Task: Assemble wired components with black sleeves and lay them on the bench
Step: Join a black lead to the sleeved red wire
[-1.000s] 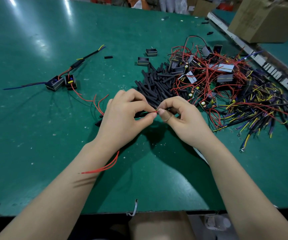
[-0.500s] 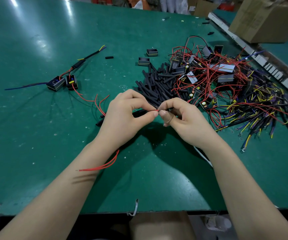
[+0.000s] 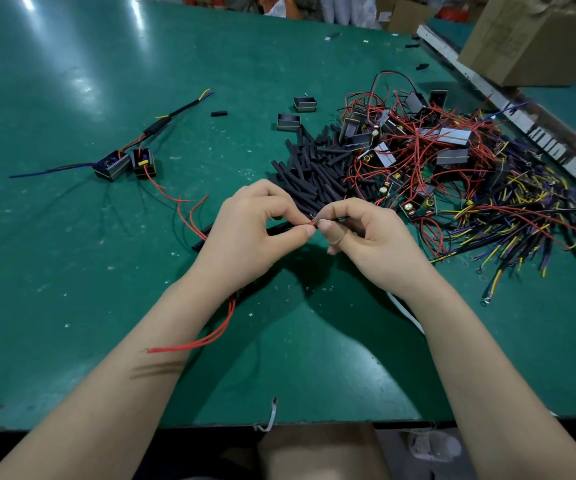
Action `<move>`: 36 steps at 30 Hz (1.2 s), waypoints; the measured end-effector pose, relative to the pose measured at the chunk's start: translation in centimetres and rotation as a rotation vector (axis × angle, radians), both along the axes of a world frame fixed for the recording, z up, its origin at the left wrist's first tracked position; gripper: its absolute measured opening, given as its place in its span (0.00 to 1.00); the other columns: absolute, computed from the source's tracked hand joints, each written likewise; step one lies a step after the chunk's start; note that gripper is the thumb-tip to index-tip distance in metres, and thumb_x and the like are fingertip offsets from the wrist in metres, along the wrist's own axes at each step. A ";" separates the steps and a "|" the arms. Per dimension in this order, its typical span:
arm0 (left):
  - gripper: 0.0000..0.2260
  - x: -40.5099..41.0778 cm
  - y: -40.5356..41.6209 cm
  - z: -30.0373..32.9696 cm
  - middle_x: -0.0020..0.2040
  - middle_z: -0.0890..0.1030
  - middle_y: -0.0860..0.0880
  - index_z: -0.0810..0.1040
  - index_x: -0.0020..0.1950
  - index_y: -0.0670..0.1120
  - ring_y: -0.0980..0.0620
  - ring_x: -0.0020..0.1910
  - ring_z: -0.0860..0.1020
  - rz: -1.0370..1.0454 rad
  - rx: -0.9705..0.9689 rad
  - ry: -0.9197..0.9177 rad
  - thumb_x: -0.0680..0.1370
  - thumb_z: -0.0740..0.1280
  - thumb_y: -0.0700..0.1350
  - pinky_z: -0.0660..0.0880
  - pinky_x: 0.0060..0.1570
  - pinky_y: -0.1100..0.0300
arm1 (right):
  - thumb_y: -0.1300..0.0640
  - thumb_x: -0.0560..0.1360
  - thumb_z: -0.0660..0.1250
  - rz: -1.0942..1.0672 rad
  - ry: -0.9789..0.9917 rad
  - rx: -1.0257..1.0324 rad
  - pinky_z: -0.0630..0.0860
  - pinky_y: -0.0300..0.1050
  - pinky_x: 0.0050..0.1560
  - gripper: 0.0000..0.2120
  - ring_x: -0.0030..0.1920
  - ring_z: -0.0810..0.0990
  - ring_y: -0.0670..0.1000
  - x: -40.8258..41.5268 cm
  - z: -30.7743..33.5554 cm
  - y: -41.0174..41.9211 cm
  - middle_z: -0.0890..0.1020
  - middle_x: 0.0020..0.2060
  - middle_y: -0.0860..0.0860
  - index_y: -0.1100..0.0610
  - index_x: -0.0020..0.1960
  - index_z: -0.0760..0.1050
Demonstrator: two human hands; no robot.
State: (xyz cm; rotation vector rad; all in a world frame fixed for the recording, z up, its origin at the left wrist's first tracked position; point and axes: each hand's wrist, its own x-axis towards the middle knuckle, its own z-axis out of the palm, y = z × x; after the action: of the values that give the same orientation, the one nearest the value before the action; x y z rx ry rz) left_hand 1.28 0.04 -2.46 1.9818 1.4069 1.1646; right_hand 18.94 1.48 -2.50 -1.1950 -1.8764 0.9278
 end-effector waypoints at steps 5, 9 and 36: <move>0.02 0.2 -0.1 -0.2 0.44 0.79 0.50 0.84 0.39 0.48 0.50 0.47 0.77 0.036 0.016 0.011 0.70 0.75 0.44 0.72 0.55 0.52 | 0.58 0.78 0.65 0.005 -0.014 -0.011 0.76 0.37 0.42 0.09 0.33 0.79 0.42 0.0 -0.2 0.1 0.78 0.42 0.45 0.45 0.44 0.75; 0.02 0.3 -0.1 -0.3 0.43 0.78 0.50 0.83 0.39 0.47 0.52 0.45 0.77 0.051 0.038 0.000 0.70 0.75 0.44 0.72 0.52 0.56 | 0.59 0.78 0.65 0.015 0.007 0.001 0.74 0.34 0.41 0.09 0.32 0.78 0.41 0.1 0.1 0.1 0.78 0.39 0.44 0.46 0.44 0.75; 0.03 0.5 0.0 -0.3 0.46 0.80 0.50 0.84 0.45 0.50 0.60 0.41 0.74 0.011 0.031 -0.021 0.74 0.72 0.44 0.68 0.48 0.71 | 0.55 0.79 0.64 -0.055 0.093 0.000 0.70 0.31 0.41 0.06 0.33 0.76 0.38 -0.2 -0.1 -0.2 0.77 0.36 0.42 0.50 0.45 0.76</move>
State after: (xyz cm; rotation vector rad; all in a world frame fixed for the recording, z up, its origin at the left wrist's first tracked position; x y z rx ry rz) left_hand 1.77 0.09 -2.77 1.9795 1.3992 1.2156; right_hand 18.76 1.26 -2.65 -1.1772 -1.7619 0.9372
